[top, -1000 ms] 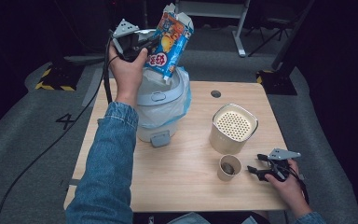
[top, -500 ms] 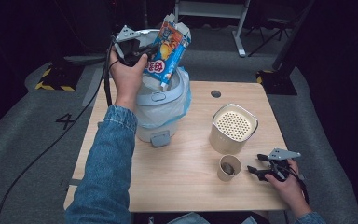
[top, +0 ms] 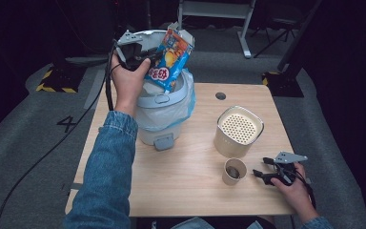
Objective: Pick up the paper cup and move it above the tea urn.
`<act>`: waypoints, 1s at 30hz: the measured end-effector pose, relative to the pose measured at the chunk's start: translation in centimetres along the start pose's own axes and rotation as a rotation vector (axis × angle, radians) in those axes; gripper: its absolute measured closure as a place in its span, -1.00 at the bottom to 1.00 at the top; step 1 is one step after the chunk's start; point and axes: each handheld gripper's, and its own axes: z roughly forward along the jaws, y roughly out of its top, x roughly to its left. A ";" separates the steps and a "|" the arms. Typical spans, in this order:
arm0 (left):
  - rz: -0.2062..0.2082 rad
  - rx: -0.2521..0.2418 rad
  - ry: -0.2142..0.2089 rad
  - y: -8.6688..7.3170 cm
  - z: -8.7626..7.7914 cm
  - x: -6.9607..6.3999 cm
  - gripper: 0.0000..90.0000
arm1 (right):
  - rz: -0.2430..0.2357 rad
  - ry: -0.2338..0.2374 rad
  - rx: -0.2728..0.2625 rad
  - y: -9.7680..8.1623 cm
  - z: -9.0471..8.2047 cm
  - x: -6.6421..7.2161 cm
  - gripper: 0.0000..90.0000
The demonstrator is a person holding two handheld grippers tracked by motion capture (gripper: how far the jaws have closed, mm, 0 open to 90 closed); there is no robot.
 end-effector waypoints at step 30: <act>0.265 0.168 -0.196 -4.4 -8.4 -5.6 -0.38 | 0.007 -0.012 0.000 0.0 0.0 0.1 -0.43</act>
